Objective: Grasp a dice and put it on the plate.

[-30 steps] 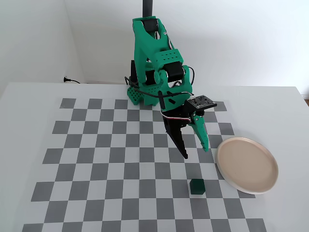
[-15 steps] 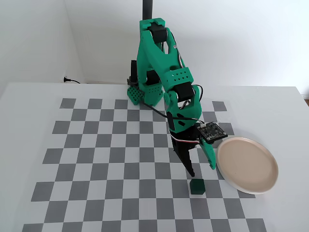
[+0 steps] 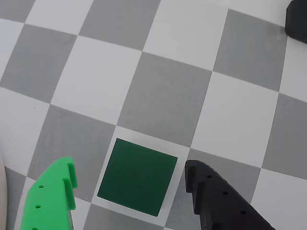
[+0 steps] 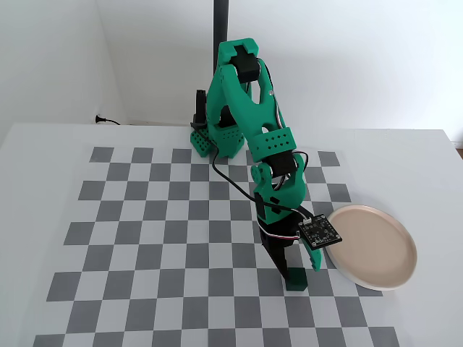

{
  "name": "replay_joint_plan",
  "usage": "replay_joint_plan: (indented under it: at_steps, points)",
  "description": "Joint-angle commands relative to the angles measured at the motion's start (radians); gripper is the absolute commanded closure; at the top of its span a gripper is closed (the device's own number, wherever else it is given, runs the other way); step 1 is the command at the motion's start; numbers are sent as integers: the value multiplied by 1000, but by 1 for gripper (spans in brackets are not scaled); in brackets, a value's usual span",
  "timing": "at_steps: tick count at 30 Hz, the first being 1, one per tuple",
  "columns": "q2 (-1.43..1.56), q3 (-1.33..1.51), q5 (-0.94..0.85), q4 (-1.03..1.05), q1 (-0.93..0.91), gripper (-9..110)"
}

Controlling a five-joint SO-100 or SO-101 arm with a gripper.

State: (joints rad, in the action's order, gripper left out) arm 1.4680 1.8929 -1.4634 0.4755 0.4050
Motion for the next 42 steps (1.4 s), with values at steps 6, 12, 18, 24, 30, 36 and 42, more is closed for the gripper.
replay_joint_plan:
  at_steps: [6, 12, 18, 24, 30, 36, 42]
  points:
    - [-31, -98, 8, -37, 18, 83]
    - [-54, -98, 9, -44, 31, 84]
    - [-72, -98, 11, -57, 34, 84]
    - [-81, -98, 14, -71, 32, 84]
    - [-81, -98, 14, -72, 32, 87]
    - [-87, -98, 17, -74, 35, 93]
    - [-87, -97, 15, -74, 32, 106]
